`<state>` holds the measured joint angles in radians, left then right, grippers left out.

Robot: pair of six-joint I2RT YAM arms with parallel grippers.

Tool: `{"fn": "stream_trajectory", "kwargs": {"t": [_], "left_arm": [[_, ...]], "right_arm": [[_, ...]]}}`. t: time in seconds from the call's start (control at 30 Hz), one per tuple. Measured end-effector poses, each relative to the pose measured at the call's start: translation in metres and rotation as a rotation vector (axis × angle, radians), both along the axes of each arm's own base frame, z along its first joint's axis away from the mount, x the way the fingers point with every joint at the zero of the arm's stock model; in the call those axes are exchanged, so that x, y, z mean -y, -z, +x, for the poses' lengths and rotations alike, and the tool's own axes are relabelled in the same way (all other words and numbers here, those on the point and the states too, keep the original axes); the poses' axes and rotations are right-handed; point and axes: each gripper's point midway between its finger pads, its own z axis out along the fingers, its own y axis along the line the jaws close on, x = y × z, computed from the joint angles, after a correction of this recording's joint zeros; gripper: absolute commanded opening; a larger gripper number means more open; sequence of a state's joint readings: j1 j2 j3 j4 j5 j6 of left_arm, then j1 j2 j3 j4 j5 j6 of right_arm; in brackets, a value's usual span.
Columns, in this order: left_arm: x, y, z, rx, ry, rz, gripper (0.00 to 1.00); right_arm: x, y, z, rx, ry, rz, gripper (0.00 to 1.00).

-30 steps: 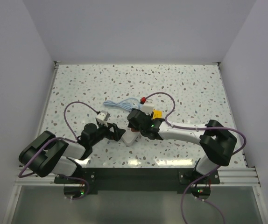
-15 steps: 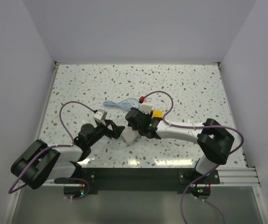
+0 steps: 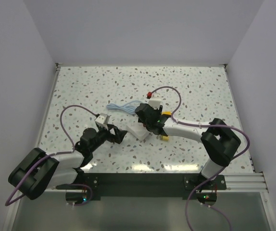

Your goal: Insert the plug

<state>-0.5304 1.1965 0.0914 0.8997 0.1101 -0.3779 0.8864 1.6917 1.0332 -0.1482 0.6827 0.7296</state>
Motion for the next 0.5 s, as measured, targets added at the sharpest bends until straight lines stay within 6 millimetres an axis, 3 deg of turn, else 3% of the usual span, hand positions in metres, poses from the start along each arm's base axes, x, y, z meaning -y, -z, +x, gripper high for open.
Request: {"fn": "stream_trajectory", "kwargs": {"t": [0.03,0.1,0.17,0.23,0.33,0.5], "left_arm": [[-0.001,0.001,0.0,-0.004,-0.002,0.003,1.0],[-0.001,0.001,0.0,-0.005,-0.003,0.004,1.0],[-0.001,0.001,0.0,-0.002,-0.004,0.003,1.0],[-0.001,-0.001,0.0,0.001,-0.006,0.002,1.0],[-0.002,-0.001,0.0,0.004,-0.009,0.005,1.0],[-0.004,0.004,-0.001,-0.015,-0.015,0.018,1.0]], "right_arm": [[0.0,0.0,0.001,0.0,-0.007,-0.003,0.24],[-0.002,0.0,0.002,-0.006,-0.026,-0.006,0.45],[-0.004,0.0,0.002,-0.013,-0.05,-0.006,0.58],[-0.006,-0.001,0.003,-0.018,-0.075,-0.006,0.64],[-0.01,-0.006,0.0,-0.025,-0.127,0.0,0.83],[-0.014,-0.042,-0.011,0.025,-0.227,0.053,0.88]]}}
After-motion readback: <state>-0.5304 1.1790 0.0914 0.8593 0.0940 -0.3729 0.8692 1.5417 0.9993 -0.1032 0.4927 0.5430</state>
